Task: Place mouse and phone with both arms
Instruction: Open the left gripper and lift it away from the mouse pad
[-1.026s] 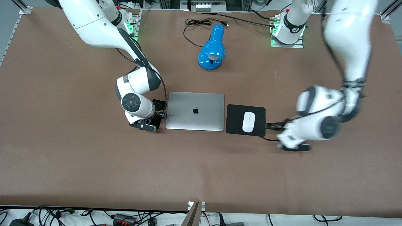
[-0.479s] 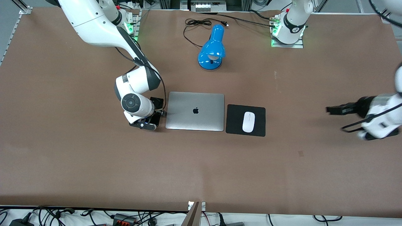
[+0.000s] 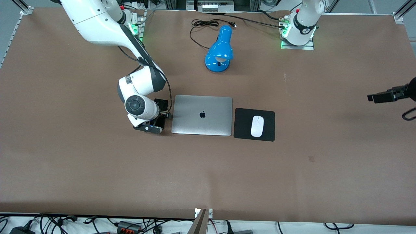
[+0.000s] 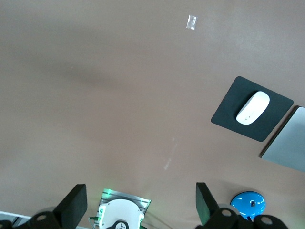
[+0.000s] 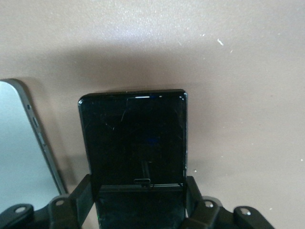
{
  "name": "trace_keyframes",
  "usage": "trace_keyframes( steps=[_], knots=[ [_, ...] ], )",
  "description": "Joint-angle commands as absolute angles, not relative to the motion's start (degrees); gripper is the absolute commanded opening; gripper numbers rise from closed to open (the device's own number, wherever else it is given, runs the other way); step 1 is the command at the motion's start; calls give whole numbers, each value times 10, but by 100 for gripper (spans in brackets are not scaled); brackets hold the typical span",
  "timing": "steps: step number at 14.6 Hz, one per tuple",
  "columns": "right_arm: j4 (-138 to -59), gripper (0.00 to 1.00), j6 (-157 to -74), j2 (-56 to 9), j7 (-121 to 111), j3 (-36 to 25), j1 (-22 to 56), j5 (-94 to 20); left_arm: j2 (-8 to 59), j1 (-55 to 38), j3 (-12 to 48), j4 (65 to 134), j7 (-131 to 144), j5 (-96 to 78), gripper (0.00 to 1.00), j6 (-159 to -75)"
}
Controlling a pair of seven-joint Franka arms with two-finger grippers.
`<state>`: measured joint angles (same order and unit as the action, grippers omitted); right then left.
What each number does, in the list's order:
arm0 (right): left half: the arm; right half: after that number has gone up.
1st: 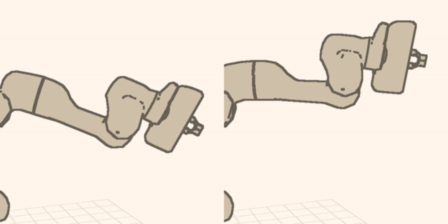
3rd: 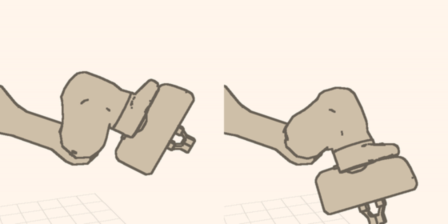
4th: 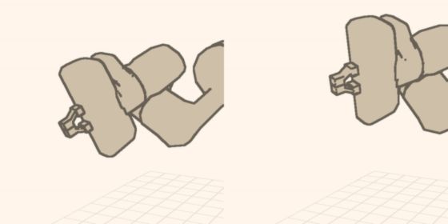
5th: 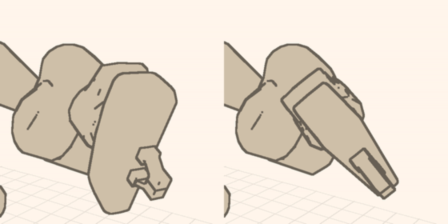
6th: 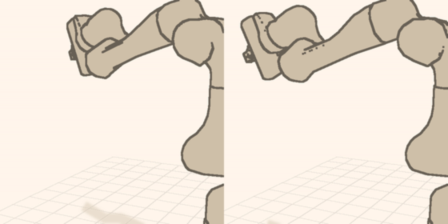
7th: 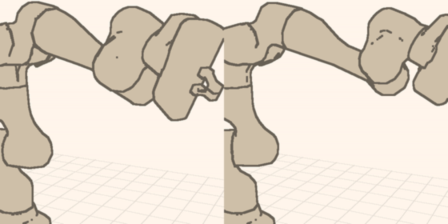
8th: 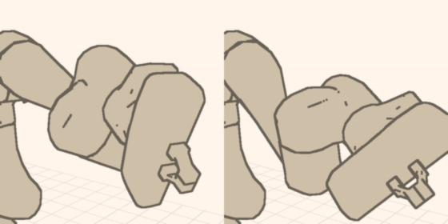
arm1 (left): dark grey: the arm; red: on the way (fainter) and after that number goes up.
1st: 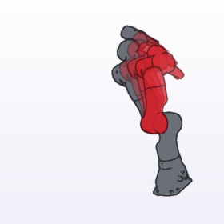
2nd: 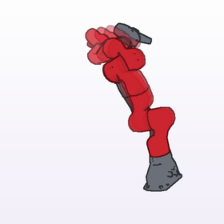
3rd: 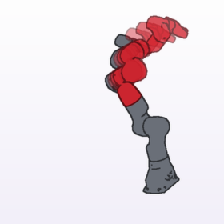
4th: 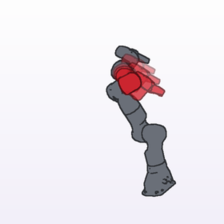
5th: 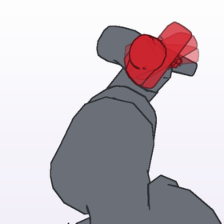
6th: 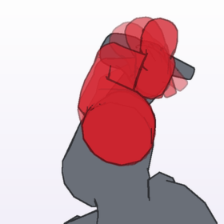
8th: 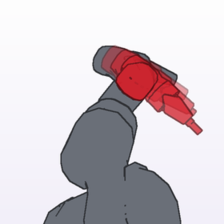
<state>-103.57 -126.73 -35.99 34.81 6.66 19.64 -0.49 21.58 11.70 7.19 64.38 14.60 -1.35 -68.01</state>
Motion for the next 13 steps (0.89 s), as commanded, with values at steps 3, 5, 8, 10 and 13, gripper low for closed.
trace_keyframes(
  steps=[3, 5, 8, 10, 13],
  knots=[
    [-1043, 40, -1276, -366, 340, 64, 204, -2, 41, 122, 77, 889, 70, 4, 100, -820],
    [-1042, 83, -1275, -365, 344, 64, 203, -3, 26, 121, 77, 903, 68, 5, 100, -820],
    [-1036, 100, -1263, -351, 338, 64, 200, -2, 27, 113, 75, 898, 69, 6, 100, -822],
    [-1027, 100, -1239, -324, 337, 63, 200, -3, 27, 104, 71, 896, 68, 7, 100, -822],
    [-996, 100, -1178, -269, 296, 61, 180, -1, 26, 98, 79, 894, 68, 25, 100, -822]
  ],
)
